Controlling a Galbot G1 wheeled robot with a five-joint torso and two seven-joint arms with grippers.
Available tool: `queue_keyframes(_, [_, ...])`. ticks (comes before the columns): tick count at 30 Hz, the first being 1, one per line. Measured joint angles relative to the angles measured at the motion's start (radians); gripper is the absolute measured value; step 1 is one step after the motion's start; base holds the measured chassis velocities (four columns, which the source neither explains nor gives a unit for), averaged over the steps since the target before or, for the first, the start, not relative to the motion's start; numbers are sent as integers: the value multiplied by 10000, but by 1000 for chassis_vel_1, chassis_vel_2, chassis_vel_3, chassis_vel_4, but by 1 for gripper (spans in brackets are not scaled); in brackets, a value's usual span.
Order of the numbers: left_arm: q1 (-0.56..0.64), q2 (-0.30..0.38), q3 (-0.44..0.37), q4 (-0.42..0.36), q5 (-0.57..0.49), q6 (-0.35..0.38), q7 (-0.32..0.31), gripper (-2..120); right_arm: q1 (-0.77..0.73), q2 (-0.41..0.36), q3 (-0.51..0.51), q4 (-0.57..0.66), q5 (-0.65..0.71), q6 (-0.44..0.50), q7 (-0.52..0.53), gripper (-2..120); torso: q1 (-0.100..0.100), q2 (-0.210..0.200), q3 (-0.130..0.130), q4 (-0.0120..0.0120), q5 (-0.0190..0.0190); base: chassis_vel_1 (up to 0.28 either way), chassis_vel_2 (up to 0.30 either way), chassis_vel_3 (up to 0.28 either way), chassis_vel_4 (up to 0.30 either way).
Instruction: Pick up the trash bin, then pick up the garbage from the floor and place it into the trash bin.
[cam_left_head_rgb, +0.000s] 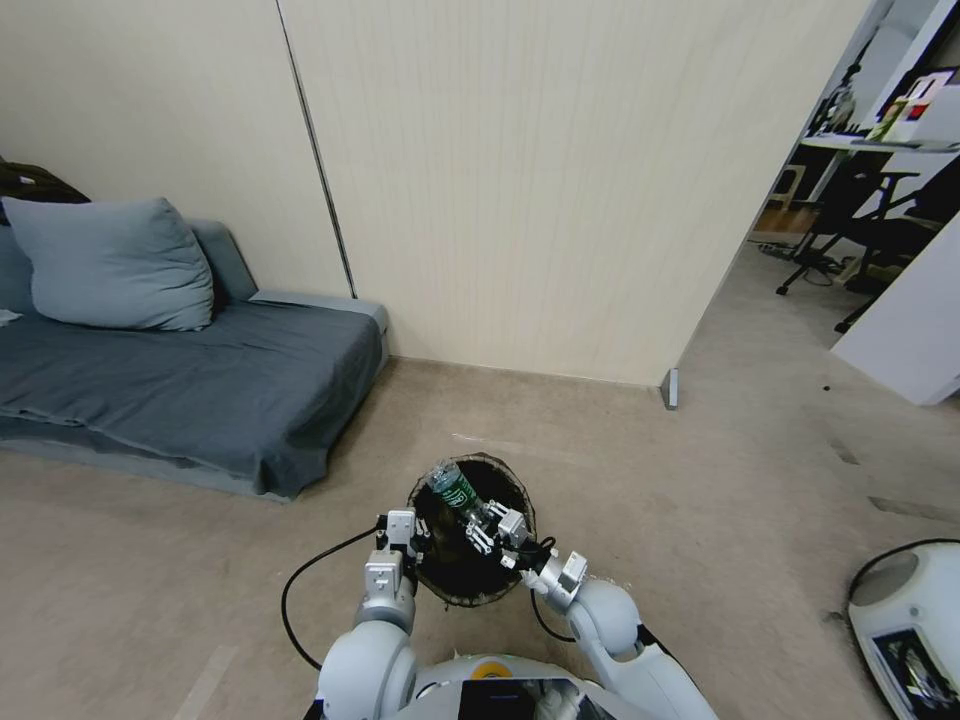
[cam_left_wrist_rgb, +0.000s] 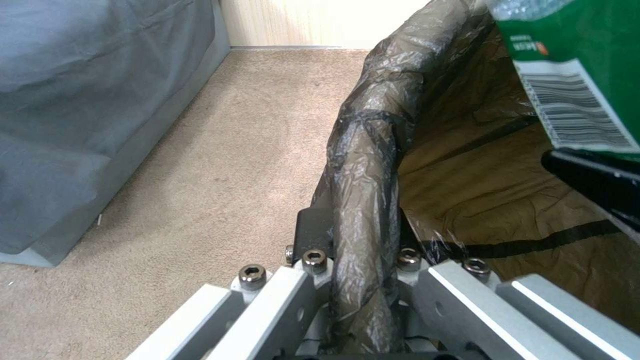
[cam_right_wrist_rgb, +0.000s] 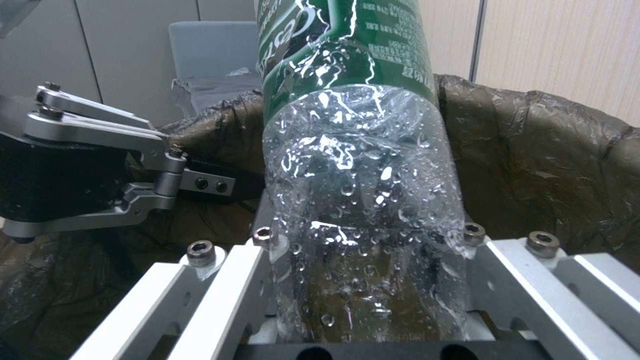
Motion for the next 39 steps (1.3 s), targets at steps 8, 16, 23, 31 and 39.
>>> queue_keyframes(8, [-23,-23,-62,-4,-13,-30,15,1,-116,17,40,-74,-275,-8,185,41,0,0,0,0,0,0,0,0,0])
queue_keyframes(16, [-46,-13,-296,-26,-147,-81,28,1,-293,-28,119,90,-319,2,278,70,0,0,0,0,0,0,0,0,0])
queue_keyframes(23, [-78,17,-375,-42,-305,-274,35,1,-414,-5,138,49,-453,152,287,95,0,0,0,-1,0,0,0,0,0])
queue_keyframes(31, [-94,79,-497,1,-334,-542,148,1,-658,-75,186,251,-691,447,332,100,0,0,0,0,-1,0,0,0,0])
queue_keyframes(39, [-22,123,-558,-84,-359,-593,83,1,-1245,132,156,1667,-1542,1465,1413,100,0,0,-1,-1,-1,0,0,0,0])
